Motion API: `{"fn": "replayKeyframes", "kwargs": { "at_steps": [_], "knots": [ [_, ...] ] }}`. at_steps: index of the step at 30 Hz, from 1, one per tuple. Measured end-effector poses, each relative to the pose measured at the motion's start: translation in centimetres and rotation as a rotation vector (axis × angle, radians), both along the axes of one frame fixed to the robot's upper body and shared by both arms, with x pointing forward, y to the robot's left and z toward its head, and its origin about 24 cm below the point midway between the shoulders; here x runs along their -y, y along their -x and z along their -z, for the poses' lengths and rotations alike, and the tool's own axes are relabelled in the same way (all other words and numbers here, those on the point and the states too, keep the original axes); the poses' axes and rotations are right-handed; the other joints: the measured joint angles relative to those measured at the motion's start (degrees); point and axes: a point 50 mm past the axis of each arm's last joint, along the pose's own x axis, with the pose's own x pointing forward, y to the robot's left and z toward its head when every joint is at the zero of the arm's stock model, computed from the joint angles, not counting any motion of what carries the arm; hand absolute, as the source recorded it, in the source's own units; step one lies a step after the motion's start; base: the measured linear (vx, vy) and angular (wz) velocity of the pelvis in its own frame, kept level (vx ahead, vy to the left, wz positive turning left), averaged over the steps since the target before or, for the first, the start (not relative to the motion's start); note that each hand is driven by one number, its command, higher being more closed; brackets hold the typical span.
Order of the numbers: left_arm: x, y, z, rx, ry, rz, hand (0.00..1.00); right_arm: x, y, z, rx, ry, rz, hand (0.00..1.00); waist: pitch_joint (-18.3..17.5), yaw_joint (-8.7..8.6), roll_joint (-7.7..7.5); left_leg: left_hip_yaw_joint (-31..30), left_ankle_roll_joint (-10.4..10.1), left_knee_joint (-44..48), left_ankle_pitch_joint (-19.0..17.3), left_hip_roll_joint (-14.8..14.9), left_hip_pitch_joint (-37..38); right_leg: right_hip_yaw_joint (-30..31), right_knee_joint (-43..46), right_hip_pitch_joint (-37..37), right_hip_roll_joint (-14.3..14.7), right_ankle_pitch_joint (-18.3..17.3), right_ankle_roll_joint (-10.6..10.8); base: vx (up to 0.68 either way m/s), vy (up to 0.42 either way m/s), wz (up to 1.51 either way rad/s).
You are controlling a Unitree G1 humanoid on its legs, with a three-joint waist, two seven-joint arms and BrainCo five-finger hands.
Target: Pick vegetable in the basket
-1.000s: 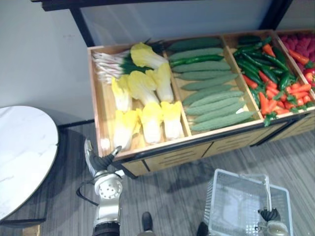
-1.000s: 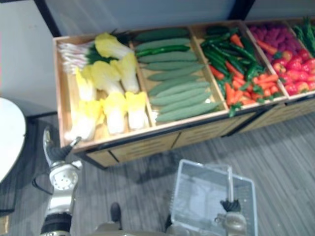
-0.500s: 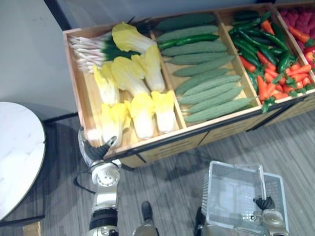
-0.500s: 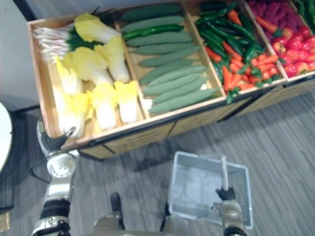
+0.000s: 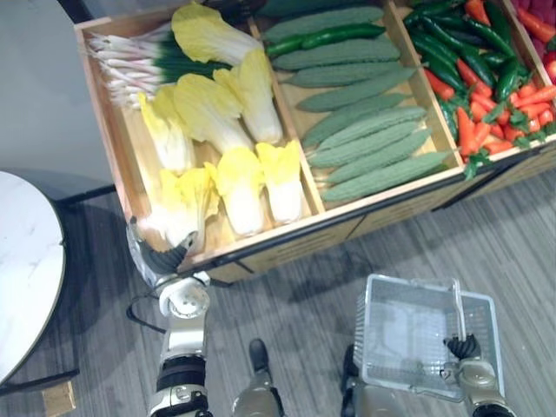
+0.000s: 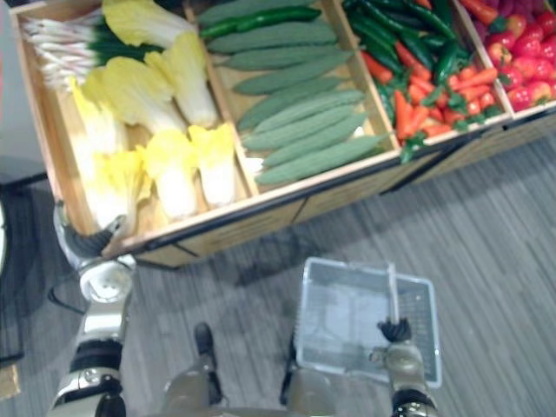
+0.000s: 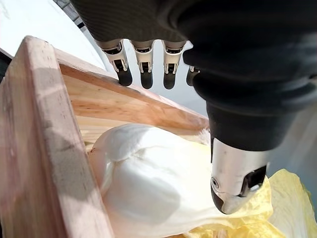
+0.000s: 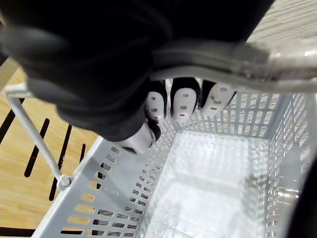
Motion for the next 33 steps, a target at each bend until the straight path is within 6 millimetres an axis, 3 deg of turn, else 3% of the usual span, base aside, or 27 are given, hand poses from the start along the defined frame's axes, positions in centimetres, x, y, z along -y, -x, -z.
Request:
{"fn": "replayKeyframes", "kwargs": {
  "at_steps": [7,33],
  "knots": [
    [-0.5,-0.6,-1.0,0.033,-0.033,-0.011,0.0,-0.1,-1.1,-0.6,0.035,0.016,-0.022,1.0,1.3,0.33,-0.08,0.9,0.0,0.0,0.0,0.1,-1.1,1.5,-0.5,-1.9,0.1,1.4,0.4,-0.04,0.004,-0.1],
    [0.4,-1.2,-1.2,0.017,-0.082,0.03,0.0,-0.2,-1.2,-0.7,0.039,0.024,-0.033,1.0,1.4,1.05,-0.09,0.9,0.0,0.0,0.0,0.0,-1.2,1.7,-1.1,-1.8,0.2,1.7,0.5,0.0,-0.001,0.0]
  ]
}}
